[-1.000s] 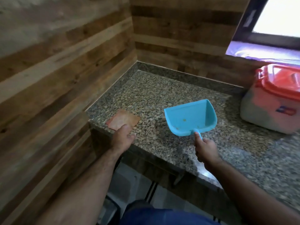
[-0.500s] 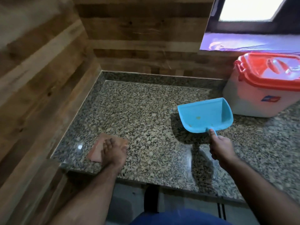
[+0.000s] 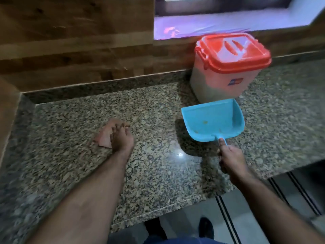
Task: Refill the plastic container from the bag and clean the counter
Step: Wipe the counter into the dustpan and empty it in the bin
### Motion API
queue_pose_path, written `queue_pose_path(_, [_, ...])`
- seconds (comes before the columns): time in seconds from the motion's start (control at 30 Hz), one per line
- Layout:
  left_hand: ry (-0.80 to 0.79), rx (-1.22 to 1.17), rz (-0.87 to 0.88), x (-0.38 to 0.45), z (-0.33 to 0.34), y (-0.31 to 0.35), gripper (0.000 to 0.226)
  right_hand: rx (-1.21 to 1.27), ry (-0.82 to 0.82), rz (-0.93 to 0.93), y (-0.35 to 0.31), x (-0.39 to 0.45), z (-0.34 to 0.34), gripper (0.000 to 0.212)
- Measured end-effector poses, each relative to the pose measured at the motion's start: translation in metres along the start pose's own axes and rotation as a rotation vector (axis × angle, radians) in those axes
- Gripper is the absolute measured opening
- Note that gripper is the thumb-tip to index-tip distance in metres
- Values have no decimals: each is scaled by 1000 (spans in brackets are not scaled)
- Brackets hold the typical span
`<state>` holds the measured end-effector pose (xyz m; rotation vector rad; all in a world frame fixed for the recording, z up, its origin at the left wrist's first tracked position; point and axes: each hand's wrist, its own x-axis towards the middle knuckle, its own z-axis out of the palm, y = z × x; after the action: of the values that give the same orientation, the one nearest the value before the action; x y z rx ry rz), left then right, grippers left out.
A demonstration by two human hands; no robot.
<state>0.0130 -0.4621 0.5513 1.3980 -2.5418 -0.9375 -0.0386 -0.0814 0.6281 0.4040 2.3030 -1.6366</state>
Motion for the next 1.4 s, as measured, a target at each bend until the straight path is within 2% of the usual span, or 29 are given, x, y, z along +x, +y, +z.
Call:
queue_pose_path(0.1, [-98, -23, 180, 9, 27, 61, 42, 11, 85, 32, 21, -6, -22, 58])
queue_pose_path(0.17, [-220, -57, 290, 8, 47, 100, 41, 0, 114, 57, 35, -12, -36, 58])
queue_pose_path(0.3, [-473, 10, 540, -8, 98, 156, 53, 1, 125, 114, 55, -25, -60, 55])
queue_pose_path(0.43, [-652, 128, 754, -64, 137, 168, 58, 24, 161, 180, 72, -29, -88, 54])
queue_pose_path(0.57, [-817, 70, 822, -138, 146, 158, 53, 62, 182, 189, 84, -39, -124, 53])
queue_pose_path(0.67, [-852, 7, 746, -197, 146, 149, 58, 81, 167, 194, 93, -47, -158, 53])
queue_pose_path(0.77, [-819, -116, 626, -242, 141, 150, 39, 85, 155, 184, 103, -52, -189, 53])
queue_pose_path(0.83, [-778, -351, 417, -269, 133, 156, 32, 70, 141, 177, 111, -55, -206, 53])
queue_pose_path(0.9, [-723, -652, 176, -285, 128, 164, 48, 50, 123, 182, 118, -59, -219, 54])
queue_pose_path(0.97, [-682, -726, 95, -296, 115, 166, 54, 3, 106, 167, 129, -63, -228, 59])
queue_pose_path(1.03, [-532, -806, 8, -294, 109, 154, 36, -35, 72, 151, 139, -67, -236, 65])
queue_pose_path(1.13, [-539, -1210, -149, -280, 104, 122, 45, -58, 11, 157, 148, -79, -243, 63])
queue_pose_path(1.2, [-514, -1243, -162, -276, 103, 102, 55, -38, 6, 170, 150, -91, -245, 64])
queue_pose_path(1.27, [-468, -1229, -136, -280, 99, 89, 48, -31, -11, 189, 159, -101, -248, 57])
queue_pose_path(1.4, [-415, -1170, -187, -281, 99, 77, 54, -113, -30, 196, 182, -129, -246, 61])
